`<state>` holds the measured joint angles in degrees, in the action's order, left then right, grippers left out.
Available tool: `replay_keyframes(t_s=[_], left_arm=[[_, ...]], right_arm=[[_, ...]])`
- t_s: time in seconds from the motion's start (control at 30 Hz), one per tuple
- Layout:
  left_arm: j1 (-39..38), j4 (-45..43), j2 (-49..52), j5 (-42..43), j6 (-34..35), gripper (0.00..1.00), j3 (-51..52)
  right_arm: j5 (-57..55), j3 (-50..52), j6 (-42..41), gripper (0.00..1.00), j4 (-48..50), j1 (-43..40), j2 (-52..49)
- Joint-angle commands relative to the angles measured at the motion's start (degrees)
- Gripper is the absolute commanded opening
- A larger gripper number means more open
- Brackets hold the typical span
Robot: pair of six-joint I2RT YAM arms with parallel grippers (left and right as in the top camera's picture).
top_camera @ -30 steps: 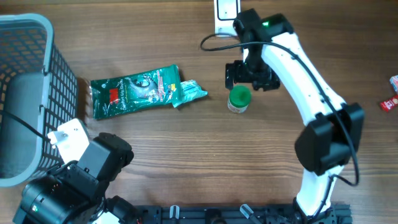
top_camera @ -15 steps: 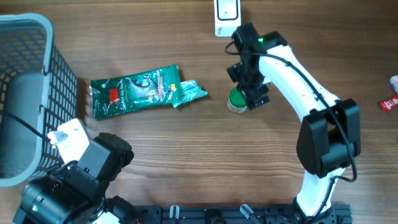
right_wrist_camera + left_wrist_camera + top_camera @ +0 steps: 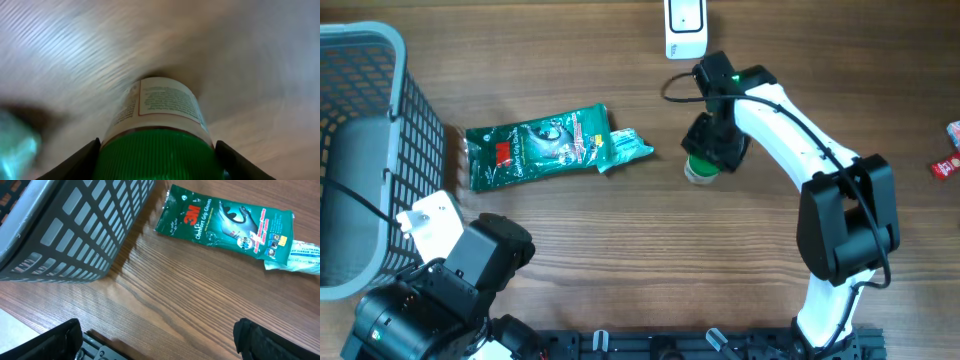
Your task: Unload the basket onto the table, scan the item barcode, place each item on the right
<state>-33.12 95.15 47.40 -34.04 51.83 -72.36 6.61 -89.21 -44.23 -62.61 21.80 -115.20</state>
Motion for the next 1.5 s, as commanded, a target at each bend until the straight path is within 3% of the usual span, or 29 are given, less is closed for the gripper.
replay_keyframes(t_s=[0.0, 0.07, 0.1, 0.2, 0.3, 0.4, 0.57, 0.73, 0.83, 1.3, 1.47], left_arm=[[0.4, 0.0, -0.1, -1.0, 1.2, 1.0, 0.0], [0.4, 0.0, -0.1, -1.0, 1.2, 1.0, 0.0], [0.4, 0.0, -0.1, -1.0, 1.2, 1.0, 0.0], [0.4, 0.0, -0.1, -1.0, 1.2, 1.0, 0.0], [0.4, 0.0, -0.1, -1.0, 1.2, 1.0, 0.0], [0.4, 0.0, -0.1, -1.0, 1.2, 1.0, 0.0], [0.4, 0.0, -0.1, -1.0, 1.2, 1.0, 0.0], [0.4, 0.0, -0.1, -1.0, 1.2, 1.0, 0.0], [0.4, 0.0, -0.1, -1.0, 1.2, 1.0, 0.0], [0.4, 0.0, -0.1, -1.0, 1.2, 1.0, 0.0], [0.4, 0.0, -0.1, -1.0, 1.2, 1.0, 0.0]], right_arm=[[9.8, -4.7, 54.4, 0.75, -5.0, 0.0, -0.2], [2.3, -4.7, 54.1, 0.96, -4.6, 0.0, -0.2], [0.2, -4.8, 53.0, 0.99, -4.8, 0.0, -0.2], [-3.9, -6.1, 51.3, 1.0, -7.0, 0.1, -0.2], [-2.8, -9.5, 41.0, 1.0, -9.8, 0.1, -0.1], [-1.0, -15.0, 25.4, 1.0, -15.3, 0.0, -0.1], [1.8, -16.9, -13.9, 1.0, -20.2, 0.1, 0.3], [2.0, -14.2, -34.1, 1.0, -20.6, 0.2, 0.3], [2.1, -10.5, -38.4, 1.0, -18.4, 0.3, 0.3], [6.4, 10.8, -39.9, 1.0, 6.5, 0.9, 0.3], [6.3, 12.9, -38.1, 0.77, 9.0, 0.9, 0.3]])
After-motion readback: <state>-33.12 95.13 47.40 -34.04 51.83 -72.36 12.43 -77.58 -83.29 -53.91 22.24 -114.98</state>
